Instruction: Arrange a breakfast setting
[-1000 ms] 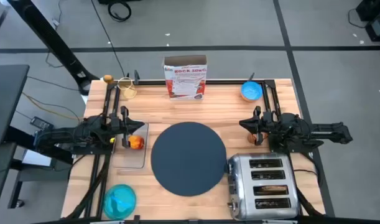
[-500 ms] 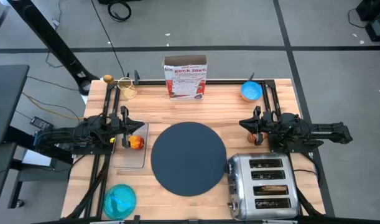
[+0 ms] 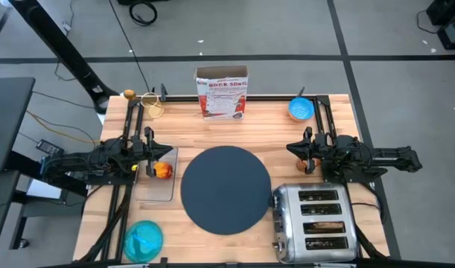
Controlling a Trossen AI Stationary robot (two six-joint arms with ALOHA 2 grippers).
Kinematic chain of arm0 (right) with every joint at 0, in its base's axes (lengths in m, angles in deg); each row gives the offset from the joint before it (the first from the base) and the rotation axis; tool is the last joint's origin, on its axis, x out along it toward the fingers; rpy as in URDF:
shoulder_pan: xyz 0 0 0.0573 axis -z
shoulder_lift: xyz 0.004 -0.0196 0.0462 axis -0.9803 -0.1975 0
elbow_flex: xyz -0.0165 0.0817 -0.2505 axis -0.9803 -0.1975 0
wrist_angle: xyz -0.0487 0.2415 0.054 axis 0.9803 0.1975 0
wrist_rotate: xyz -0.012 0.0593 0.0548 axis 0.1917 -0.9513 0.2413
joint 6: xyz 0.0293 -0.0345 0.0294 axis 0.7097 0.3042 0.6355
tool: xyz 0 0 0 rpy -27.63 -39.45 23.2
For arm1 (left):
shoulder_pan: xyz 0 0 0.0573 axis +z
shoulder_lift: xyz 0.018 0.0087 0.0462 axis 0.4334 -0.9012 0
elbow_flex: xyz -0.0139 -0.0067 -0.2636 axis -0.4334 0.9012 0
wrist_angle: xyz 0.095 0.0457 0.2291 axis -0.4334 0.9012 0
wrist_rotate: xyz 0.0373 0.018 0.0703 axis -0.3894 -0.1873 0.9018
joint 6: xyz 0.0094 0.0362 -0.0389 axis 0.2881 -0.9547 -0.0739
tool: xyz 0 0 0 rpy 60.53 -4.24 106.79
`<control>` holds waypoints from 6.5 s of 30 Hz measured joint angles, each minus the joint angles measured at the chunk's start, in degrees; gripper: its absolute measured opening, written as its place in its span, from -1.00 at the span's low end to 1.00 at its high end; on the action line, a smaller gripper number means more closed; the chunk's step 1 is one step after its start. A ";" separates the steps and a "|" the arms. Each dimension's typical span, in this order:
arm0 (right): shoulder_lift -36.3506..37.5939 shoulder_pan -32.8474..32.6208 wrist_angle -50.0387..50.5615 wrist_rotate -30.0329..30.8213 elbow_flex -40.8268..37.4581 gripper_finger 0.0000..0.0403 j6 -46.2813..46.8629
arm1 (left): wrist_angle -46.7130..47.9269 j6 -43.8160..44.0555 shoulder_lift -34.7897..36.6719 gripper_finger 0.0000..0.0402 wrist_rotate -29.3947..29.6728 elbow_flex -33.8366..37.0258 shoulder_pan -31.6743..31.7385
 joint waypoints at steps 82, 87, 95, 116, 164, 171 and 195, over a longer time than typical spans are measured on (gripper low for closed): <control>0.02 0.02 -30.97 13.93 0.02 -0.80 7.53 | 2.50 30.04 -29.56 -0.94 14.95 -26.22 1.79; -0.25 0.02 -33.85 19.64 1.86 -0.80 12.75 | 7.22 30.10 -33.66 -0.94 12.94 -34.01 4.02; -11.60 -0.04 -21.62 20.25 18.69 -0.89 11.42 | 7.19 28.20 -34.14 -0.94 8.06 -42.70 4.59; -51.93 -0.04 30.15 18.25 69.94 -0.95 0.21 | 12.47 40.05 -38.40 -0.94 2.29 -46.47 -3.66; -70.28 -13.99 34.64 12.44 70.03 -0.14 11.56 | 61.16 8.50 -66.29 -0.08 -3.77 -41.81 -13.68; -70.28 -13.89 34.59 12.49 70.03 -0.14 11.56 | 59.14 8.40 -67.24 -0.08 -2.71 -41.79 -13.18; -70.23 -13.90 34.46 11.78 70.01 -0.14 12.18 | 57.50 9.26 -75.16 -0.08 -2.61 -41.41 -10.10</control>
